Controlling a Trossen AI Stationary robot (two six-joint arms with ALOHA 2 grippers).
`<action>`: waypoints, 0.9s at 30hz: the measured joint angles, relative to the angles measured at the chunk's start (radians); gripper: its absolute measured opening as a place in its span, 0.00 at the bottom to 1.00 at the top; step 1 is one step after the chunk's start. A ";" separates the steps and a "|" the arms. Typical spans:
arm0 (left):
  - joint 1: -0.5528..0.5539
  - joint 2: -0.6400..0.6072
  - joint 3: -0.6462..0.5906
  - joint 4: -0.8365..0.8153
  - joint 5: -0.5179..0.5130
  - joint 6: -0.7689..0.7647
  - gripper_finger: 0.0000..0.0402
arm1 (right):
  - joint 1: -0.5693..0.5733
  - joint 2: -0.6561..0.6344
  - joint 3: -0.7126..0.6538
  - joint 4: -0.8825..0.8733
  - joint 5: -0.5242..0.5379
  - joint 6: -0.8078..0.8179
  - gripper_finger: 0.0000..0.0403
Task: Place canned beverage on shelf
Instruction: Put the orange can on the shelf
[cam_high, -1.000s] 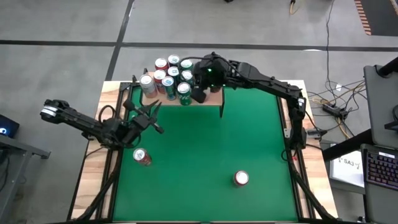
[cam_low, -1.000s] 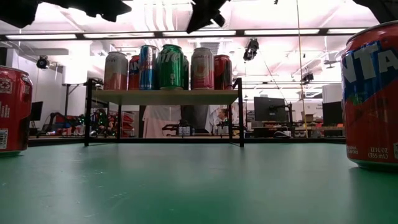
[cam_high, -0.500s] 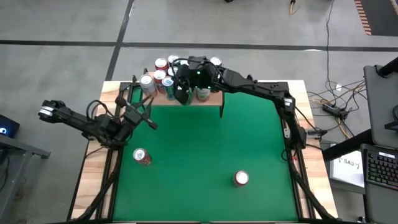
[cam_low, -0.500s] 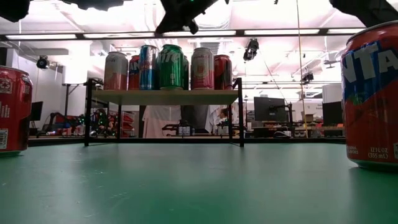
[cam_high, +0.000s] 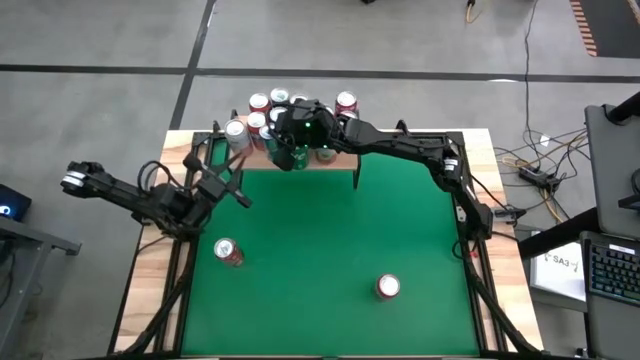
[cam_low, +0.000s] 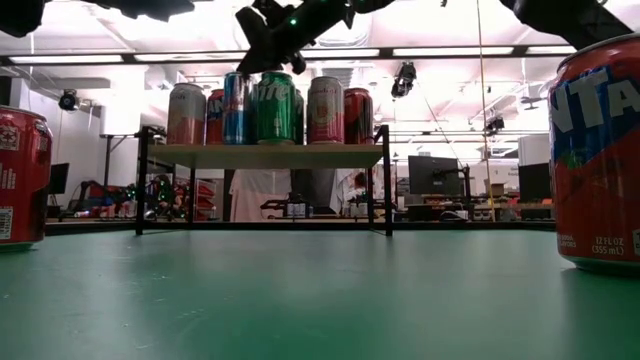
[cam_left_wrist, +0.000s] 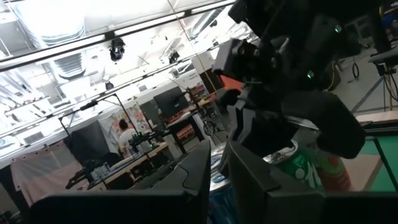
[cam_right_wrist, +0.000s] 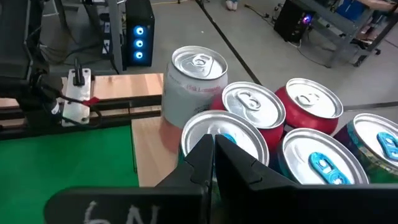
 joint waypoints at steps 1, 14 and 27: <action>0.000 0.001 -0.002 0.000 0.000 0.000 0.10 | 0.000 0.001 0.001 -0.002 0.000 -0.001 0.02; 0.000 0.023 -0.006 0.000 -0.035 -0.008 0.10 | 0.000 0.003 0.076 -0.145 0.008 -0.001 0.02; 0.034 0.097 -0.088 -0.276 -0.109 -0.317 0.10 | 0.000 0.003 0.103 -0.171 0.009 -0.018 0.02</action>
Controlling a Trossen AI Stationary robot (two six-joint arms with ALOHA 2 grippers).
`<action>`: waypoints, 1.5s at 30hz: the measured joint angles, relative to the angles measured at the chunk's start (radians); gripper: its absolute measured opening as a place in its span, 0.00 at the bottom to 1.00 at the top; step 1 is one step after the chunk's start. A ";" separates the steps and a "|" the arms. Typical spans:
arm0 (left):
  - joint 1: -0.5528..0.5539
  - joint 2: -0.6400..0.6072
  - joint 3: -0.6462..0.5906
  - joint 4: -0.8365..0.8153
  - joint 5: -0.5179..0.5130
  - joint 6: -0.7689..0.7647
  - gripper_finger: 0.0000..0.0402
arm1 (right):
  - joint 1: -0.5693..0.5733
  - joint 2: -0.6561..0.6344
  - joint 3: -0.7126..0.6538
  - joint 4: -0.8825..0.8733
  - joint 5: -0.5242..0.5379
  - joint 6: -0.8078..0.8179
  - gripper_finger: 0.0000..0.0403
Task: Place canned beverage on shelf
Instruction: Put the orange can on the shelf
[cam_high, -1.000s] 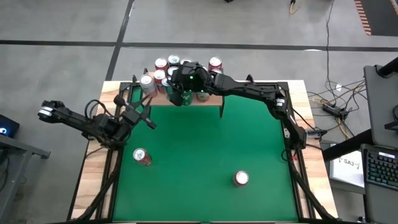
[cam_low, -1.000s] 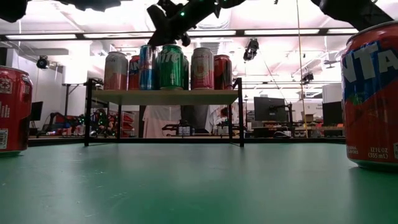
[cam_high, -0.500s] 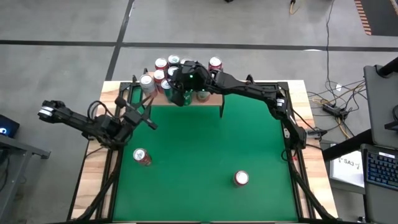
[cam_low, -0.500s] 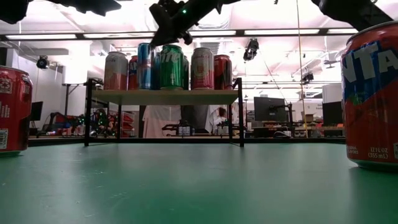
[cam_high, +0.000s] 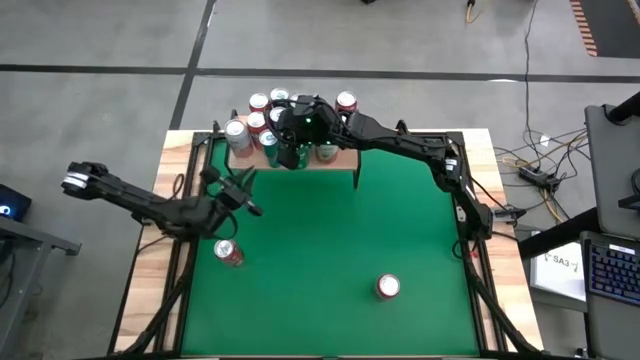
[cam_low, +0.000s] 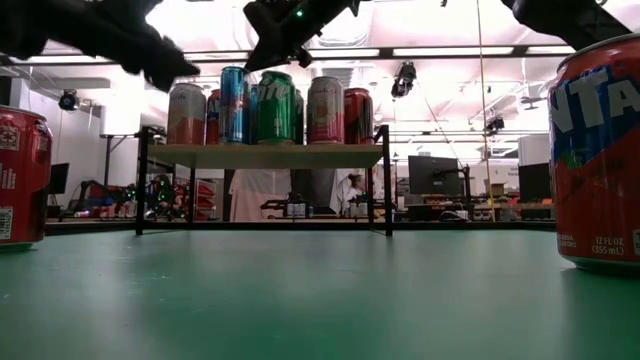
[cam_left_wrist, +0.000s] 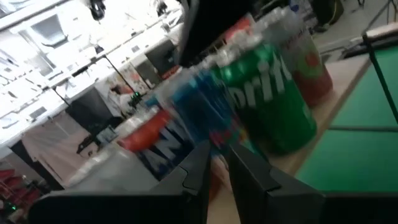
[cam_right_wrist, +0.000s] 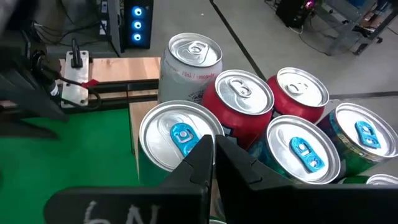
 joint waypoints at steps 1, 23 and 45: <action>0.018 0.010 -0.007 -0.010 0.017 -0.031 0.10 | 0.000 0.000 0.000 0.002 0.000 -0.002 0.02; 0.264 0.257 0.059 0.016 0.158 -0.155 0.10 | 0.004 0.021 0.017 -0.019 0.000 -0.047 0.02; 0.281 0.272 0.062 0.055 0.203 -0.158 0.10 | 0.039 0.016 0.039 -0.071 0.052 -0.047 0.02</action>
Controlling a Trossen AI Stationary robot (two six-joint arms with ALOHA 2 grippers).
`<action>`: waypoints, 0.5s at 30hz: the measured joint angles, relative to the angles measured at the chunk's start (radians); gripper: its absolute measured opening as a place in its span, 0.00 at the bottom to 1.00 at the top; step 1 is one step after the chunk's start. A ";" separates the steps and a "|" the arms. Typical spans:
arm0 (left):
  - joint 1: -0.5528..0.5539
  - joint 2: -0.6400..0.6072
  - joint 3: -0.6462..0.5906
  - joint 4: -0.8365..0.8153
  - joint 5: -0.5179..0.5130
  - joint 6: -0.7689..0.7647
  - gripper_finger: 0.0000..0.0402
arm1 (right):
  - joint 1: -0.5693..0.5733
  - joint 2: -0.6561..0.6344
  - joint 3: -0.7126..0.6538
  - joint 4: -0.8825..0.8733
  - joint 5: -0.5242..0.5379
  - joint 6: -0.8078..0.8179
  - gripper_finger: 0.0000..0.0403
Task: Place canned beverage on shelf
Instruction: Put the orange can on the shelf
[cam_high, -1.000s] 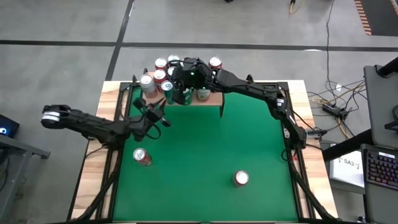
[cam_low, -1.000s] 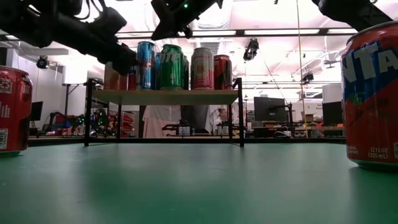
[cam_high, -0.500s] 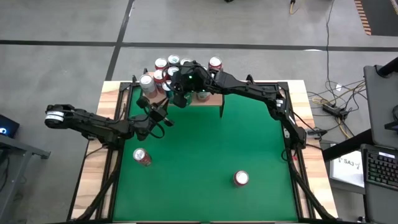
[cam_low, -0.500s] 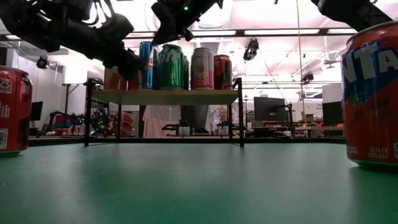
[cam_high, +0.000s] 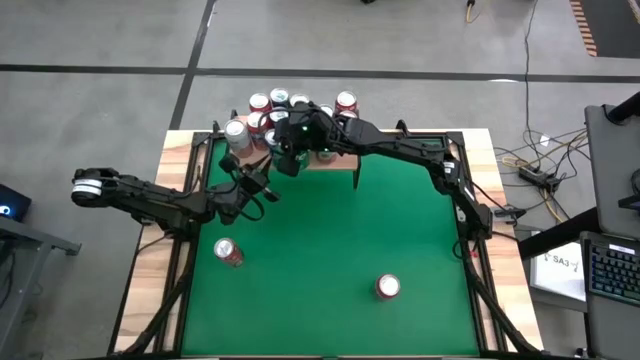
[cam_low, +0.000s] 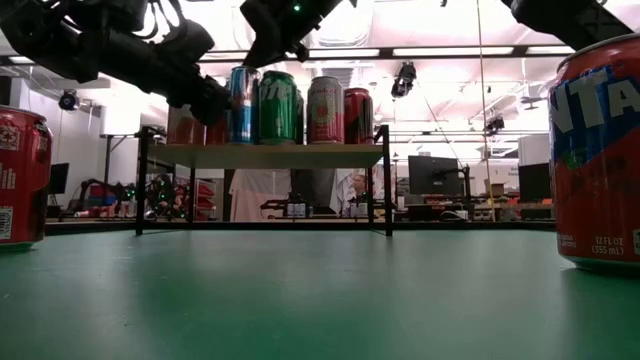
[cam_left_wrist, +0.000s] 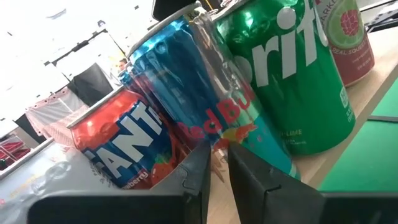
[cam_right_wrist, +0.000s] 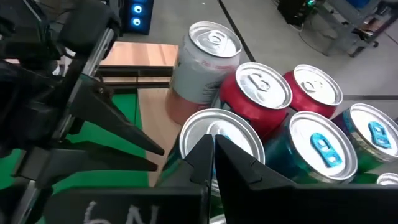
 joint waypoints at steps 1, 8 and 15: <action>0.000 0.000 0.000 0.001 0.000 0.000 0.10 | 0.000 0.000 0.000 0.001 0.001 0.000 0.02; -0.001 -0.018 0.000 0.032 -0.002 0.001 0.10 | 0.003 -0.016 0.000 0.006 0.003 -0.008 0.02; -0.036 -0.071 0.000 0.030 -0.007 0.017 0.10 | 0.020 -0.072 0.000 -0.041 0.006 -0.007 0.02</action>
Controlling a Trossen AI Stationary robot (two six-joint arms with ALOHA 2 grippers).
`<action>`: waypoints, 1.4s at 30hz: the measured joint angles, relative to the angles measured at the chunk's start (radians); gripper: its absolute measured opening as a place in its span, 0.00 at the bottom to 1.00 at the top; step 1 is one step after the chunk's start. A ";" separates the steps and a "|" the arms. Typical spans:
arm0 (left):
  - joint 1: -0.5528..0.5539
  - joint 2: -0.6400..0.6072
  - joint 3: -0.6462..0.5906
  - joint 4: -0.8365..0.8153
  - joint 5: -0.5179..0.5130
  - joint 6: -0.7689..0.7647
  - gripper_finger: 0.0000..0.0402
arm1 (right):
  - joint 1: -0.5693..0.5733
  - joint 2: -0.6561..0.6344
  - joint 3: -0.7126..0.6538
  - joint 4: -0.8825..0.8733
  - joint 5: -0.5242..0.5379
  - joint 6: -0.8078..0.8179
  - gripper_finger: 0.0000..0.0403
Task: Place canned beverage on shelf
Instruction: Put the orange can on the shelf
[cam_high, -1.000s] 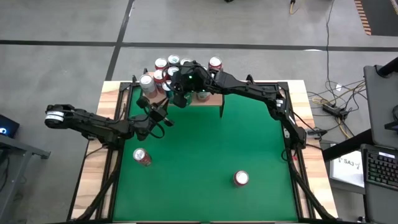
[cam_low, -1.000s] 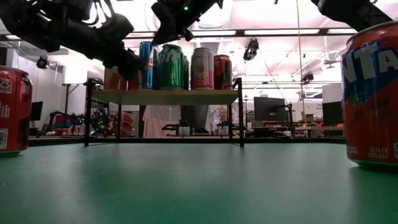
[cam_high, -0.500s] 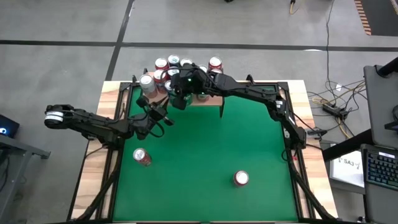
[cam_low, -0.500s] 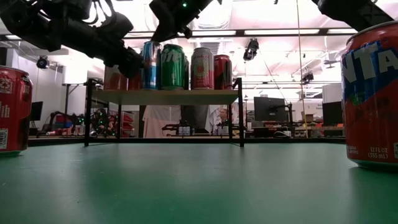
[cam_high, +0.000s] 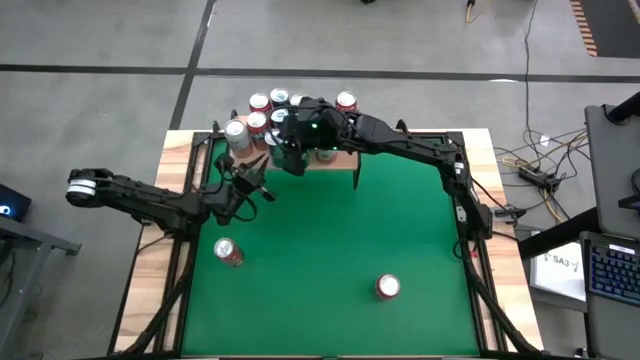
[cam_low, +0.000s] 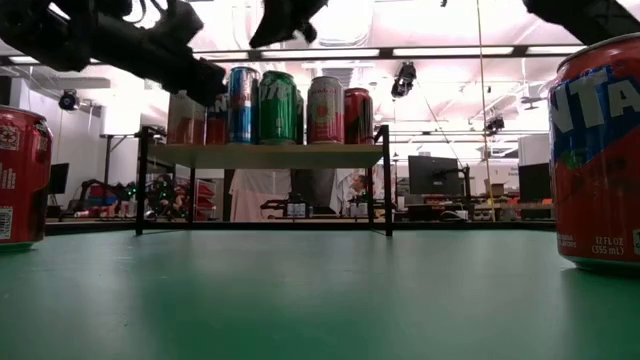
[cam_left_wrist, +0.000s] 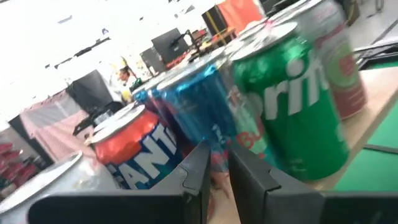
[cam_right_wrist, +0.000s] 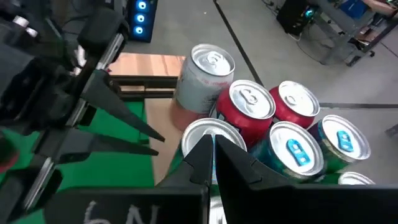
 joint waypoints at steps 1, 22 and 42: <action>-0.013 -0.009 0.000 -0.003 -0.004 0.012 0.10 | 0.002 -0.013 0.000 -0.017 0.001 0.004 0.02; -0.392 -0.220 0.000 -0.002 -0.075 0.242 0.10 | -0.085 -0.130 -0.003 -0.603 0.098 0.234 0.02; -0.393 -0.247 0.000 -0.002 -0.075 0.247 0.10 | -0.084 -0.128 -0.096 -0.479 0.098 0.230 0.02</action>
